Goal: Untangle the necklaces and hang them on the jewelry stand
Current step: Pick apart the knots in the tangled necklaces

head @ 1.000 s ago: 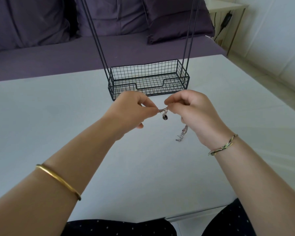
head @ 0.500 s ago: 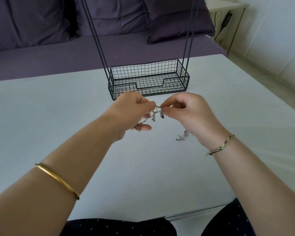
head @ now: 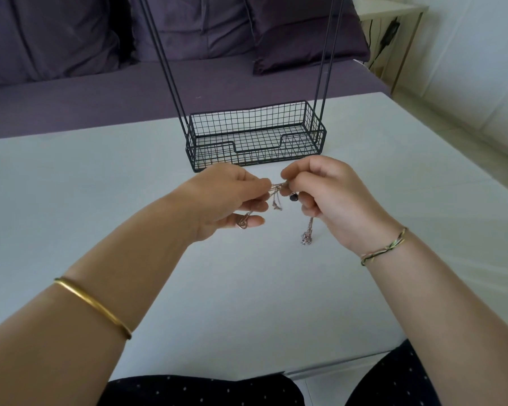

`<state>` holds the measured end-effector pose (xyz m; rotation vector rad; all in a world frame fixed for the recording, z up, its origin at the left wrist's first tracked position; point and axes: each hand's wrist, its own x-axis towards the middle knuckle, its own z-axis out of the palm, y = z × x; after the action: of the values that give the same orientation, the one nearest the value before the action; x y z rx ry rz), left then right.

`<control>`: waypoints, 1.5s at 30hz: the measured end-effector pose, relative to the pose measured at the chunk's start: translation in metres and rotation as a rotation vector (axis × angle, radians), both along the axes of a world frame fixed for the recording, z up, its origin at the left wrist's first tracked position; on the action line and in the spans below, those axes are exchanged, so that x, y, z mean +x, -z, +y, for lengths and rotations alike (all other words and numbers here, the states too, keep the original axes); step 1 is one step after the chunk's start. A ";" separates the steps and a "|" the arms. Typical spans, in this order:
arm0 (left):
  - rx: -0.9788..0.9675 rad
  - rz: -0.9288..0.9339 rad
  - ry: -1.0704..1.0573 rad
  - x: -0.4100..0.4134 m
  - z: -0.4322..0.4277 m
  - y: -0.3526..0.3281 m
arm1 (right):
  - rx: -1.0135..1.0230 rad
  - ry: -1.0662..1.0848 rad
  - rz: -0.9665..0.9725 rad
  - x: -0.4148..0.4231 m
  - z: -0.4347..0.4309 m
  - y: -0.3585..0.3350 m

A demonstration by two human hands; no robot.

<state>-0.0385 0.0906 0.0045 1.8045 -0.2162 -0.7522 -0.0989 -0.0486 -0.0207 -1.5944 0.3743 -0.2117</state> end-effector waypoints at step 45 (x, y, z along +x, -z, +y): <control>0.043 0.075 -0.056 -0.003 -0.006 0.000 | -0.230 -0.186 -0.032 -0.002 -0.001 -0.001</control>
<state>-0.0414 0.0850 0.0047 1.8117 -0.1003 -0.7882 -0.1013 -0.0498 -0.0202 -1.8388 0.1788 -0.1409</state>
